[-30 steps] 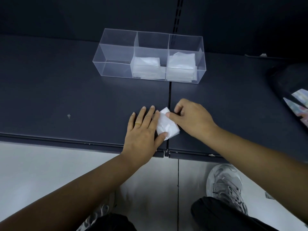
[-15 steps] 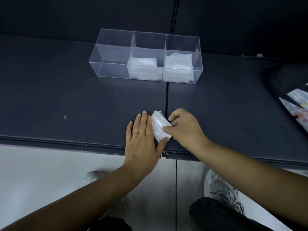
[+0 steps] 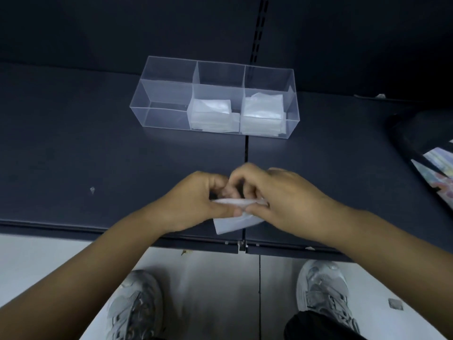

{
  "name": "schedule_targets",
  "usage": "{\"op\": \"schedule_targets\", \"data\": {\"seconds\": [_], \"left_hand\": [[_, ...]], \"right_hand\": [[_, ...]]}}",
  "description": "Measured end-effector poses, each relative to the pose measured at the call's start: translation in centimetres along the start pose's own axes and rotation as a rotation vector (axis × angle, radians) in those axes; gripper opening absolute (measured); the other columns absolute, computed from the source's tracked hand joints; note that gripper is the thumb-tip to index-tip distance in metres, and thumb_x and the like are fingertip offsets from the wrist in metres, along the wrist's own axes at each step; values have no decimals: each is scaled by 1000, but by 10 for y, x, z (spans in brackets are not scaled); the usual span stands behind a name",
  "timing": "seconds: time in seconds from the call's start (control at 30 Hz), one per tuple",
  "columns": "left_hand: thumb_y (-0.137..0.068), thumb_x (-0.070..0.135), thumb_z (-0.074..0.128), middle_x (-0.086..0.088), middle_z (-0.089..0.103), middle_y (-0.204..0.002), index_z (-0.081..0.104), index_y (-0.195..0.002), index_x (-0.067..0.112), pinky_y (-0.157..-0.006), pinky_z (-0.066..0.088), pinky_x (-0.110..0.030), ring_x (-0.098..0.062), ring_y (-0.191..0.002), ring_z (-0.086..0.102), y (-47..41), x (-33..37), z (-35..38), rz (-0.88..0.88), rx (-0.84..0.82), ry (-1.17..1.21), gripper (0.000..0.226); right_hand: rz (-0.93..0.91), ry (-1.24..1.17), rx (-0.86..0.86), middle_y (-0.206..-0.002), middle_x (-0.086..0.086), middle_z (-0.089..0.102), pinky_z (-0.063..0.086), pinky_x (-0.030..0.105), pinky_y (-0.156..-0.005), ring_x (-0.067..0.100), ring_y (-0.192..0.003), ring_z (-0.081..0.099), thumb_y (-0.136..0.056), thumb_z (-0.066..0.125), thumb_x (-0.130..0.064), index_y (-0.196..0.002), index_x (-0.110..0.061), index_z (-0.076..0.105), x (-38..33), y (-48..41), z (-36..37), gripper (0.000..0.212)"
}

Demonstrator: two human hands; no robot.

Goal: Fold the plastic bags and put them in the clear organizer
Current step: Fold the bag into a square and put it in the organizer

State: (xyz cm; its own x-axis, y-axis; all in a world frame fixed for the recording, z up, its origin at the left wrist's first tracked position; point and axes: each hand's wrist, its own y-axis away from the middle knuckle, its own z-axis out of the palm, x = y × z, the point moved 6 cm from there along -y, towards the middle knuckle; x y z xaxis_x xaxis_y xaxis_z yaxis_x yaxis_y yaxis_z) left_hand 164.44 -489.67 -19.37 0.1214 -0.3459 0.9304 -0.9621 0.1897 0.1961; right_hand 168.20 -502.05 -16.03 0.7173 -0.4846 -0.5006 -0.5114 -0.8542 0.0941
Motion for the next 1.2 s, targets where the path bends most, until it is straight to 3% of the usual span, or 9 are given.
{"op": "schedule_targets", "data": {"seconds": [0.07,0.17,0.33,0.53,0.6,0.73,0.93,1.1,1.2], "left_hand": [[-74,19,81,4,70,-75,70,-74,23,-68,47,-15,-3,-69,61,-2,-1,-11,1,80,24,11],[-77,17,78,4,67,-73,68,-76,17,-67,46,-18,-7,-68,58,-7,-2,-22,-13,146,94,10],[-81,10,74,3,65,-71,62,-76,17,-66,47,-21,-14,-67,56,-18,-7,-59,-36,427,120,14],[-86,16,69,15,65,-84,62,-82,30,-70,43,-4,5,-77,59,-16,-11,-113,-34,788,-126,17],[-88,19,66,11,60,-111,64,-102,26,-91,35,-8,-2,-106,54,-20,-5,-116,1,776,-413,16],[-93,30,58,-7,33,-153,41,-143,11,-118,5,-35,-23,-145,20,-37,-8,-107,31,600,-814,56],[-96,44,43,-2,8,-161,10,-152,12,-119,-8,-35,-17,-148,-4,-41,-32,-94,-15,455,-964,73],[-93,50,33,-2,0,-161,1,-152,13,-120,-8,-37,-14,-146,-13,-42,-40,-93,-25,417,-1006,76],[-92,52,30,-2,-3,-161,-2,-151,14,-119,-9,-37,-15,-146,-14,-42,-44,-93,-25,408,-1009,78]], "right_hand": [[168,-321,73,-80,-11,57,43,17,-65,2,-69,51,-81,73,-27,-115,-34,49,18,-4,-5,42],[252,-645,127,-77,6,66,47,31,-67,11,-67,54,-81,74,-25,-88,-20,71,31,-17,-9,9],[308,-682,256,-67,-8,65,46,16,-64,1,-63,54,-80,76,-22,-72,-21,70,51,-58,-28,10],[367,-634,515,-64,-10,59,45,12,-61,-4,-54,51,-81,76,-22,-69,-21,63,78,-128,-56,17],[401,-516,565,-65,-10,57,47,19,-65,1,-60,53,-82,75,-24,-71,-19,63,88,-148,-56,17],[462,-28,559,-87,-5,65,34,29,-85,18,-95,59,-84,69,-31,-78,-19,68,93,-170,-46,14],[401,351,545,-85,-1,68,25,33,-82,23,-84,58,-85,64,-32,-87,-19,62,84,-182,-50,13],[216,212,533,-101,2,58,38,33,-81,22,-96,53,-85,68,-26,-101,-13,55,66,-175,-53,24],[36,234,265,-104,1,58,40,37,-89,22,-103,50,-98,48,-35,-99,-13,65,50,-171,-36,28]]}}
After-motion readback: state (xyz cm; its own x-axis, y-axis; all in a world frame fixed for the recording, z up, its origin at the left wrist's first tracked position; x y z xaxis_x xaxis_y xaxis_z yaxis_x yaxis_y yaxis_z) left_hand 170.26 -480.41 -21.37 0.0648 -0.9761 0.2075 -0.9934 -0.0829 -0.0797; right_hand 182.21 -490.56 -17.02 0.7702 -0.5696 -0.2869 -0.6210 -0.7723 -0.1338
